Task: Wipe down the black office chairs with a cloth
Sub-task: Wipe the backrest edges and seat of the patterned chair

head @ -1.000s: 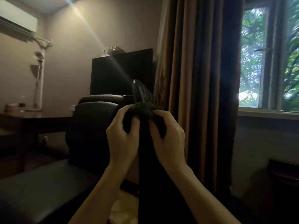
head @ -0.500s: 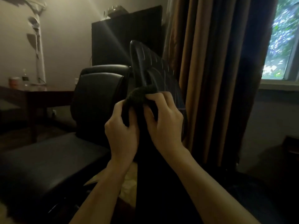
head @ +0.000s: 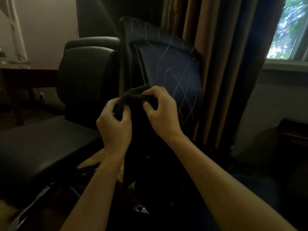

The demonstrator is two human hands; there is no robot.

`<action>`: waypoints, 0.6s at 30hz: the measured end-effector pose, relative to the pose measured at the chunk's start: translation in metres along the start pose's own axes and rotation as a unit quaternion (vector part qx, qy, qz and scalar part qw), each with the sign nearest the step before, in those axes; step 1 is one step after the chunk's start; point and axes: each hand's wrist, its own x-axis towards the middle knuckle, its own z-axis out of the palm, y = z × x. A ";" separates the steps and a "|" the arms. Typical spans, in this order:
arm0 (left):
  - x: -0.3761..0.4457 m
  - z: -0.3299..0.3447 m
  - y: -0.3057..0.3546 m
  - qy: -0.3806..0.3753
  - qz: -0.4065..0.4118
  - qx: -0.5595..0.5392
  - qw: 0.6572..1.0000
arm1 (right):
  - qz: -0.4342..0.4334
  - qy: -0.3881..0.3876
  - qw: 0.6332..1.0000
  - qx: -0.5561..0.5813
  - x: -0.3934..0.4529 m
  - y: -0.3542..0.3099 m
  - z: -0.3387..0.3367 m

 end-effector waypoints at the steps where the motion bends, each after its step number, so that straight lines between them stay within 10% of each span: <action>1: -0.012 -0.002 -0.007 -0.014 -0.007 -0.007 1.000 | 0.004 -0.015 1.000 0.001 -0.011 0.007 -0.002; 9: -0.097 -0.012 -0.100 -0.154 -0.192 -0.074 0.966 | 0.105 -0.147 0.983 -0.029 -0.112 0.068 0.025; 18: -0.156 0.007 -0.194 -0.204 -0.496 -0.176 0.825 | 0.199 -0.260 0.929 -0.172 -0.188 0.123 0.079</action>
